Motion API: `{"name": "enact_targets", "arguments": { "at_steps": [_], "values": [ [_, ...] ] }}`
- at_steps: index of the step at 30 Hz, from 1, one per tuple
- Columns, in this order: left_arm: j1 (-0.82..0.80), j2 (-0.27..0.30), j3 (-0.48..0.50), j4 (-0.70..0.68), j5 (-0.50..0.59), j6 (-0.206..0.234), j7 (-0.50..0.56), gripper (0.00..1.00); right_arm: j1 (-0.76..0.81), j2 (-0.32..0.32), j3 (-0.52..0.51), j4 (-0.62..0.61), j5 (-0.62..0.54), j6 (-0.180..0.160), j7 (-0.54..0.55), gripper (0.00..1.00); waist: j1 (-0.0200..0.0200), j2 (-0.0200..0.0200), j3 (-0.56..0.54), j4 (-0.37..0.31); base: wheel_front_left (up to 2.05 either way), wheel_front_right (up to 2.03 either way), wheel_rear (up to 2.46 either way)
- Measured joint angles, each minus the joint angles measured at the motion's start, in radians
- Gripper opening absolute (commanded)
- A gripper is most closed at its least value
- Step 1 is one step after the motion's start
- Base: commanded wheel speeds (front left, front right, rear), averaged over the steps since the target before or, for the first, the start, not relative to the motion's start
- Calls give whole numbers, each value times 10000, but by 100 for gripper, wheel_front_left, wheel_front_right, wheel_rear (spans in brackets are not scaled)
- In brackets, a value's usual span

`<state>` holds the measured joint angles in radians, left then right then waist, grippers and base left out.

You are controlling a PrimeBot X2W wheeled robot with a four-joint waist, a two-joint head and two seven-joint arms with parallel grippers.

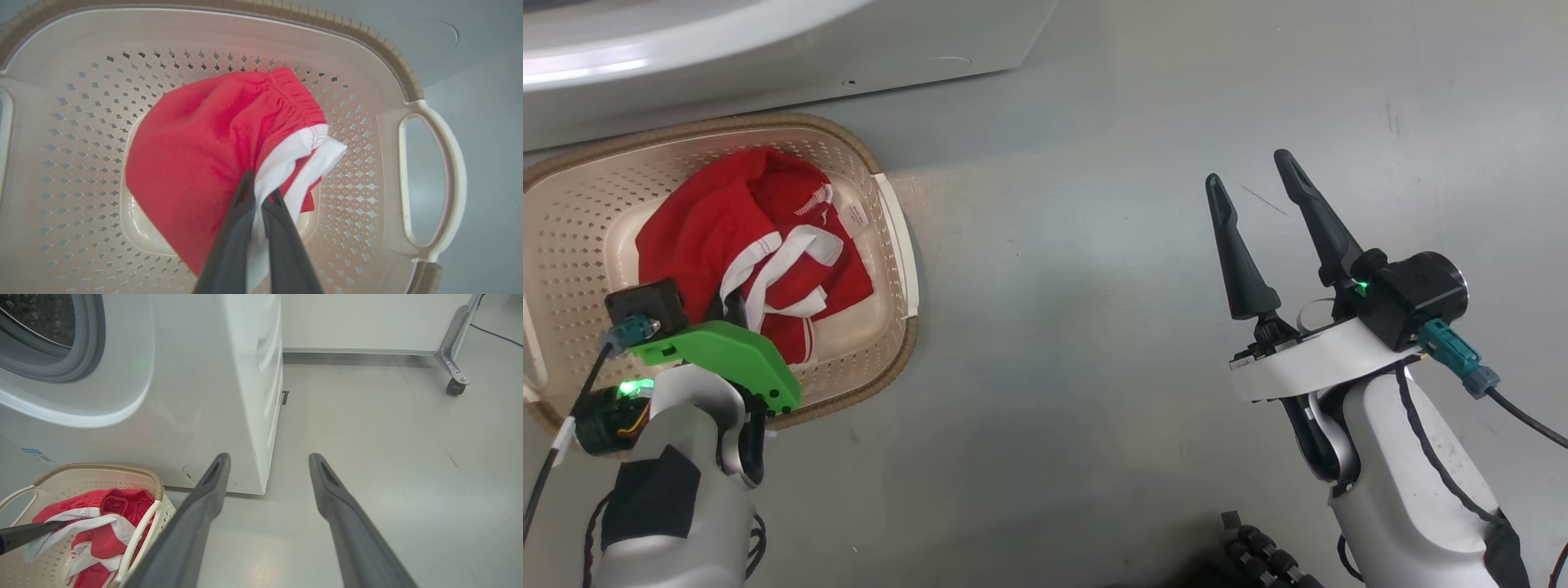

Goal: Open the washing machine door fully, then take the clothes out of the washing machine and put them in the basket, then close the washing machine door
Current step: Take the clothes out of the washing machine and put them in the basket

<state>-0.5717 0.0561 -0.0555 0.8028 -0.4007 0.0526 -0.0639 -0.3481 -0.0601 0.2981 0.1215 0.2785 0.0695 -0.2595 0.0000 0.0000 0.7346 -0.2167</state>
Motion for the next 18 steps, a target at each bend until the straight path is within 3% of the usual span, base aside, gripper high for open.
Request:
{"name": "enact_targets", "arguments": {
  "at_steps": [1, 2, 3, 4, 18],
  "values": [
    [-40, -8, -8, 94, -2, -61, -4, 14, 0, 0, -21, 40, 0, 0, 2, 100, 0, 0, -34, 10, 0, 0, 0],
    [-72, -17, -19, 205, -13, -102, -36, 40, 0, 0, -33, 69, 0, 0, 2, 100, 0, 0, -77, 23, 0, 0, 0],
    [-77, -25, -13, 280, -42, -144, -134, 88, 0, 2, -44, 96, 0, 0, 0, 100, 0, 0, -121, 38, 0, 0, 0],
    [-79, -27, -15, 345, -59, -153, -182, 100, 0, 2, -50, 119, 0, 2, 0, 100, 0, 0, -171, 55, 0, 0, 0],
    [-68, -73, -88, 943, -90, -510, -1524, 100, 31, 15, -221, 583, 0, 84, 0, 100, 0, 0, -1257, 397, 0, 0, 0]
  ]
}}
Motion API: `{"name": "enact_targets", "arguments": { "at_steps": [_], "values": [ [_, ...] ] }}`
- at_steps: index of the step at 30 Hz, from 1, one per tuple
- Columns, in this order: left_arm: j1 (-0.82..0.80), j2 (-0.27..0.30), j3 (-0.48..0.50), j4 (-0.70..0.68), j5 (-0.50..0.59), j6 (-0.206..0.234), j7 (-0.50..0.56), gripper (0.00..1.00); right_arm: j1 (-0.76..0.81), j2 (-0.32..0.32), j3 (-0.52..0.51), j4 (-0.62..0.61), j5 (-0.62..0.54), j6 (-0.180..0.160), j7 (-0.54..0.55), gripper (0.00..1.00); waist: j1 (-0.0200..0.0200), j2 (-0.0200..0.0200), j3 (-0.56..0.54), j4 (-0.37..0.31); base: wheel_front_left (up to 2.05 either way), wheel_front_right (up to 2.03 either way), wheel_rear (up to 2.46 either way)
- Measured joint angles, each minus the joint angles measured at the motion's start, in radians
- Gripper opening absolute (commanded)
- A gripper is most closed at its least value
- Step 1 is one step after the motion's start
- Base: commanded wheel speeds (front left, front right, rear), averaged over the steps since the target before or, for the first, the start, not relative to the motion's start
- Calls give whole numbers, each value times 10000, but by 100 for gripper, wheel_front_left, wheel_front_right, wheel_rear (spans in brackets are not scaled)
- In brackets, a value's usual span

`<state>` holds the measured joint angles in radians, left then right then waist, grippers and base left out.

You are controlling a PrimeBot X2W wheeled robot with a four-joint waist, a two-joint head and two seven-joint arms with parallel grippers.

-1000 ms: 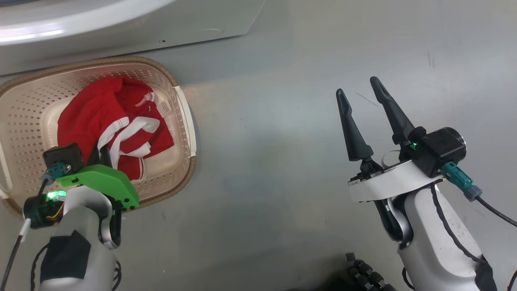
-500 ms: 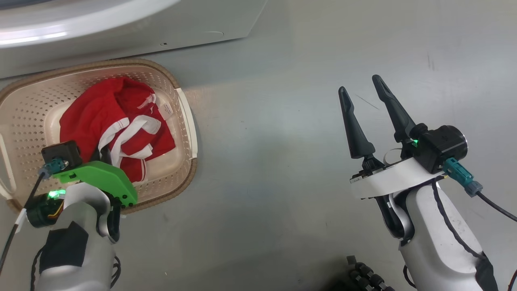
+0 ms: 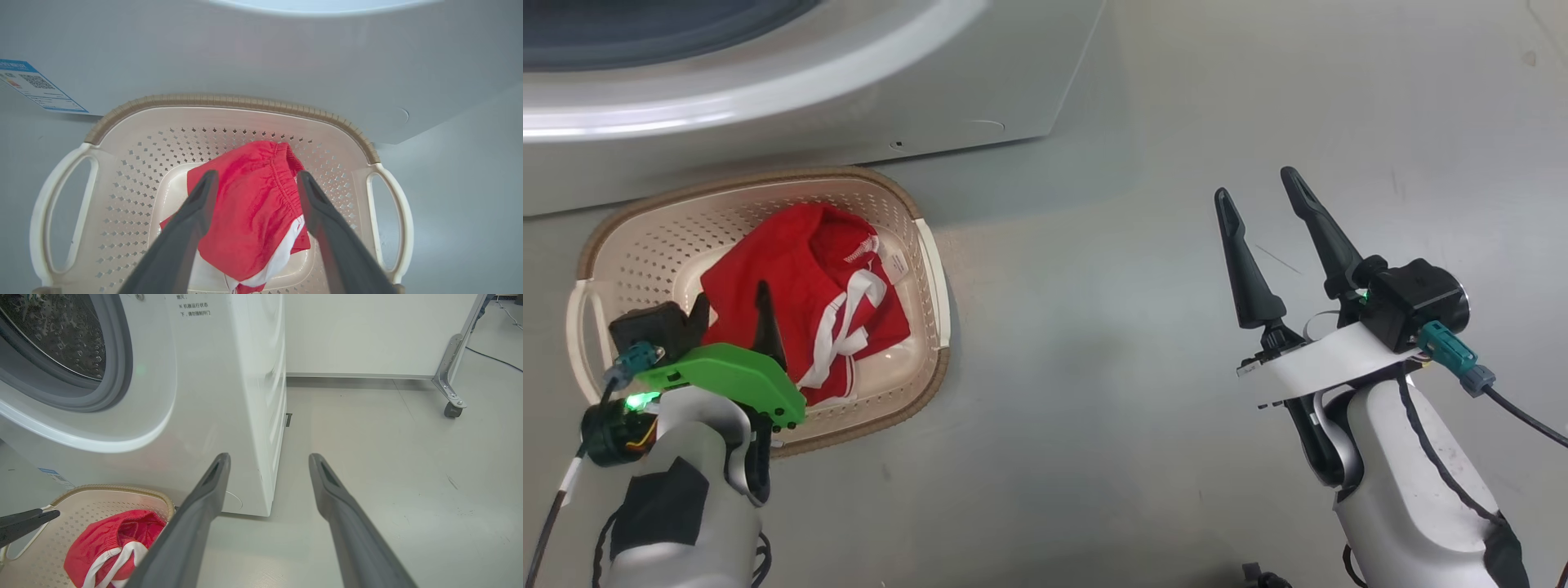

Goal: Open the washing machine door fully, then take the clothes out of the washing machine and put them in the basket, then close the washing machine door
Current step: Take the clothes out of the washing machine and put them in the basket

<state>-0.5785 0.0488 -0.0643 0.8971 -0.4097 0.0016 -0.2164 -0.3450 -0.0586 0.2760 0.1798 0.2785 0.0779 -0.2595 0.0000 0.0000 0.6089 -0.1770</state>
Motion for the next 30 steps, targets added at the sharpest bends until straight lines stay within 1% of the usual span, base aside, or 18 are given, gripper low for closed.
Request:
{"name": "enact_targets", "arguments": {
  "at_steps": [5, 12, 15, 23, 30],
  "values": [
    [22, -15, -42, -171, 69, -136, -240, 100, 189, 0, -125, 222, -12, 0, 2, 100, 0, 0, -543, 147, 0, 0, 0],
    [49, -38, -161, -1085, 337, -326, -382, 100, 620, -10, -282, 491, -178, -2, 2, 100, 0, 0, -1362, 385, 0, 0, 0],
    [76, -48, -219, -1613, 491, -334, -403, 100, 749, -6, -303, 562, -184, -2, 2, 100, 0, 0, -1720, 485, 0, 0, 0],
    [512, -52, -17, -3929, 957, -330, -403, 100, 1072, -2, -418, 717, -184, -6, 2, 100, 0, 1, -2647, 718, 0, 0, 0],
    [1474, -56, -71, -5009, 1300, -290, -403, 100, 1357, 2, -464, 811, -184, -12, 2, 100, 0, 0, -3390, 906, 0, 0, 0]
  ]
}}
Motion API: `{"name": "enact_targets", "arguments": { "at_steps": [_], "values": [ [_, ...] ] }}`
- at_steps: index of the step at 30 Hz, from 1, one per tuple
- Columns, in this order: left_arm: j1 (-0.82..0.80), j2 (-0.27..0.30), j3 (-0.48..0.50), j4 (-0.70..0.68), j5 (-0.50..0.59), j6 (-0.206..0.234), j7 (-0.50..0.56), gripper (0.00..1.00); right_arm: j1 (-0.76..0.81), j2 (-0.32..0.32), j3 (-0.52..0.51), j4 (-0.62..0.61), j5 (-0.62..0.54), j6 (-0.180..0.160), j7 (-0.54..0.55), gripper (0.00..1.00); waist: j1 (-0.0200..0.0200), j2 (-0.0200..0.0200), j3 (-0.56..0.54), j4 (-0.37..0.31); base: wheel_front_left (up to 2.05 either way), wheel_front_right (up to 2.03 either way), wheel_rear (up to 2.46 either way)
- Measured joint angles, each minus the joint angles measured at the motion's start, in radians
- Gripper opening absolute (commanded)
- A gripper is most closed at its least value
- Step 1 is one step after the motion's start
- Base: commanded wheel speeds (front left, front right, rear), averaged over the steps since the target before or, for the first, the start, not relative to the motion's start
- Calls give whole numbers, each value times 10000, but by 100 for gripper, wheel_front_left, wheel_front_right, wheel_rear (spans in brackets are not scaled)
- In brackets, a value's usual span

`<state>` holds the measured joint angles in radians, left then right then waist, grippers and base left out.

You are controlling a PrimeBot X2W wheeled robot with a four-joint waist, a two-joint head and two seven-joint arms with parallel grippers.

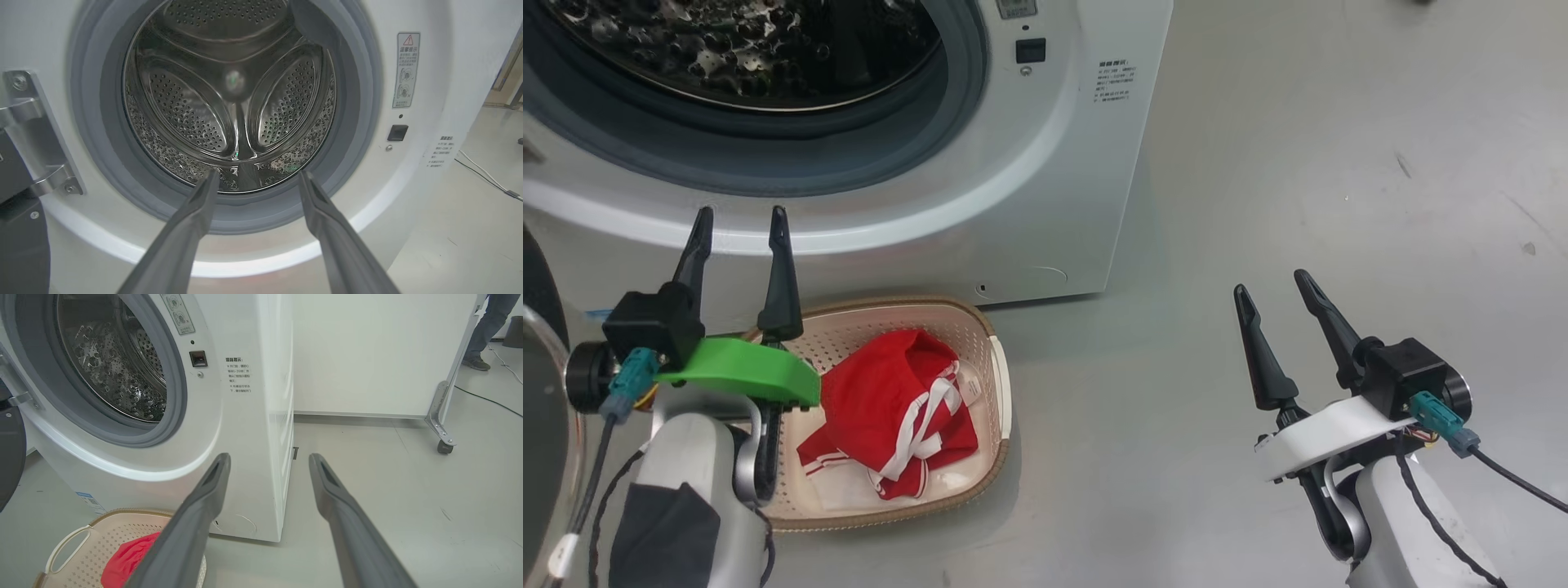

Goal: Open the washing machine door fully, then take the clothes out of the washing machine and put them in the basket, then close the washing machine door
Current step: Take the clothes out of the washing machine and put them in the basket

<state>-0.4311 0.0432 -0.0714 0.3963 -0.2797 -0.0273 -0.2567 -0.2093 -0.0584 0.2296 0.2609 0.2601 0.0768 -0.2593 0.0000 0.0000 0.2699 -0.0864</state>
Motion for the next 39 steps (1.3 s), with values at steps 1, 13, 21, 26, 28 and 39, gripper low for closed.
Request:
{"name": "enact_targets", "arguments": {
  "at_steps": [1, 13, 21, 26, 28, 39],
  "values": [
    [149, 0, -6, -119, 12, 10, 0, 100, 32, 0, 0, 8, 0, 0, 0, 100, 0, 0, -97, 26, 0, 0, 0],
    [2273, -4, -349, -1133, 173, 132, 0, 100, 814, 21, -142, 75, 0, -94, 0, 100, 0, 0, -1254, 307, 0, 0, 0],
    [3406, 0, -514, -1461, 173, 242, 2, 100, 1393, 35, -56, 226, 0, -104, 0, 100, 0, 0, -1834, 340, 0, 0, 0],
    [4085, 2, -617, -1666, 161, 359, 33, 100, 1738, 54, -67, 255, 2, -184, 0, 100, 0, 0, -2201, 336, 0, 0, 0],
    [4338, 2, -631, -1797, 142, 412, 96, 100, 1883, 56, -69, 259, 2, -270, 0, 100, 0, 0, -2343, 339, 0, 0, 0],
    [5422, 13, -895, -2541, 61, 681, 422, 100, 2336, 94, -12, 144, 2, -368, 0, 100, 0, 0, -2792, 336, 0, 0, 0]
  ]
}}
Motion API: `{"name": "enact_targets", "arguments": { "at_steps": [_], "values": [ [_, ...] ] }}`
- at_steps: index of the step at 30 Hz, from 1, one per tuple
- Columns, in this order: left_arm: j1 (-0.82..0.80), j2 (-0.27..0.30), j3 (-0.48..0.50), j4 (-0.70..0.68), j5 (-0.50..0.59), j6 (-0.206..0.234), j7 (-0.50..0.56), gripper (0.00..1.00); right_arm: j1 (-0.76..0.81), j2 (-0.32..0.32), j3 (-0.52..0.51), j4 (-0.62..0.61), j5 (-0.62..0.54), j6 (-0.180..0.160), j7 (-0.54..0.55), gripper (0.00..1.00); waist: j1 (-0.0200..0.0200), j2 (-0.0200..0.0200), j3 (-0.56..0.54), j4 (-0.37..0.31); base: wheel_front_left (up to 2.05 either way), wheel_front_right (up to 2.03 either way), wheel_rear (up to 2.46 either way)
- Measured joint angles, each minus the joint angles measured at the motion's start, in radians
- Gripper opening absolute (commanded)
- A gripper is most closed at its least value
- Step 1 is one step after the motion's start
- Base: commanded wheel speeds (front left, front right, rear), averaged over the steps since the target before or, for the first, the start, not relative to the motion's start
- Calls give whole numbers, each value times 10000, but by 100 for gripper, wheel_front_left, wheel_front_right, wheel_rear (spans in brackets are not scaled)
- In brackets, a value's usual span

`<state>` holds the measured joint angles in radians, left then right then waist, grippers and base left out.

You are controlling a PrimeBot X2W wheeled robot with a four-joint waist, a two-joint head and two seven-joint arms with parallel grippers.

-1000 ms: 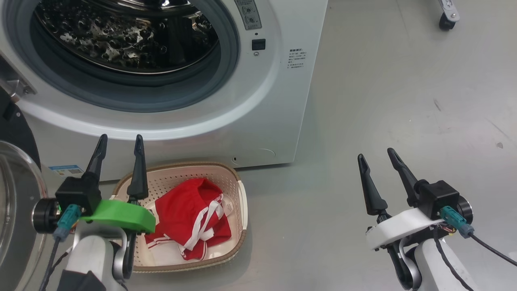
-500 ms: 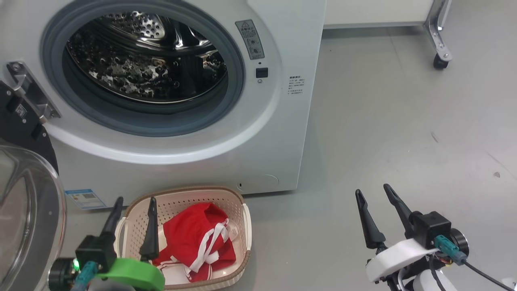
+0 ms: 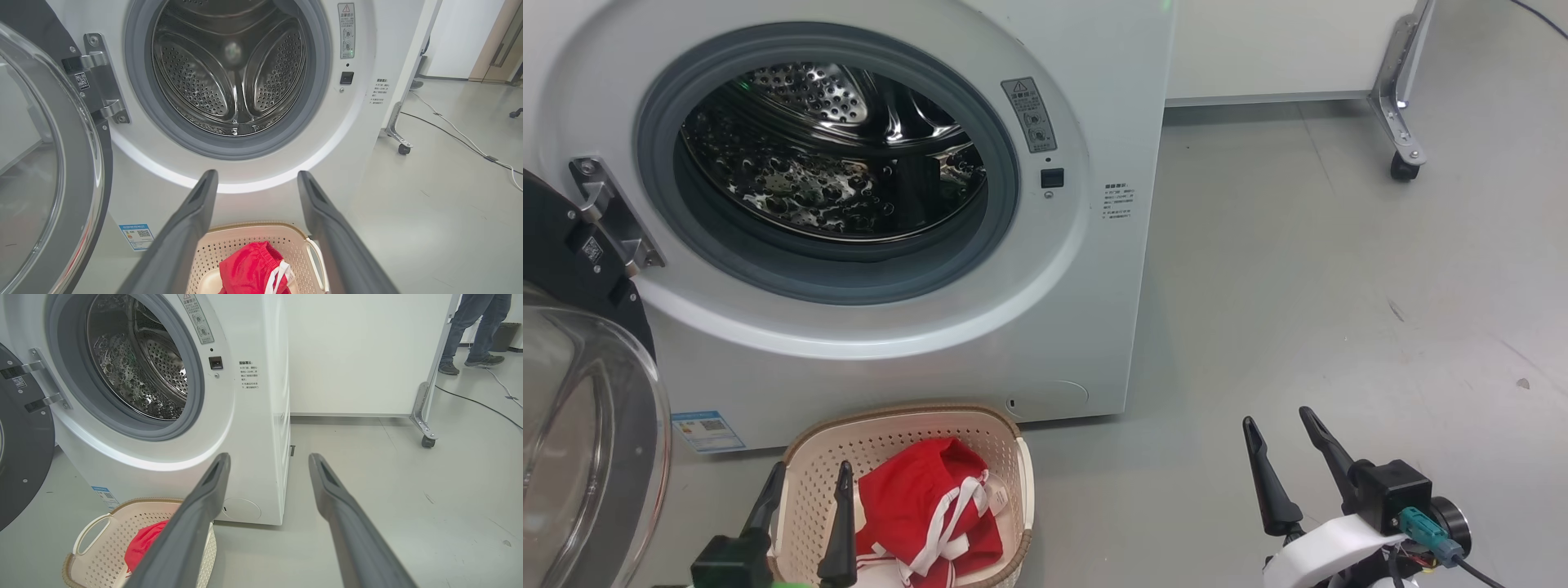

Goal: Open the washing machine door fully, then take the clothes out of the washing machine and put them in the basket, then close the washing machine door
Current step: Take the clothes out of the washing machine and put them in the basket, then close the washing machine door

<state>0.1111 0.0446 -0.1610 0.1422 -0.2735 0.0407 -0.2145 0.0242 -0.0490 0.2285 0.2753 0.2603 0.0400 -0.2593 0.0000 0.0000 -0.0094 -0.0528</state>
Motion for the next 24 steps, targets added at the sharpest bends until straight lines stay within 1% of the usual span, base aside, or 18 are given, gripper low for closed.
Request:
{"name": "enact_targets", "arguments": {
  "at_steps": [10, 24],
  "values": [
    [382, 8, -27, -646, 19, 245, 128, 100, 67, 2, 36, -102, 0, -75, 0, 100, 0, 0, -28, 15, 0, 0, 0],
    [662, 13, -54, -1241, 130, 397, 466, 100, 193, 4, 56, -178, 0, -123, 0, 100, 0, 0, -55, -24, 0, 0, 0]
  ]
}}
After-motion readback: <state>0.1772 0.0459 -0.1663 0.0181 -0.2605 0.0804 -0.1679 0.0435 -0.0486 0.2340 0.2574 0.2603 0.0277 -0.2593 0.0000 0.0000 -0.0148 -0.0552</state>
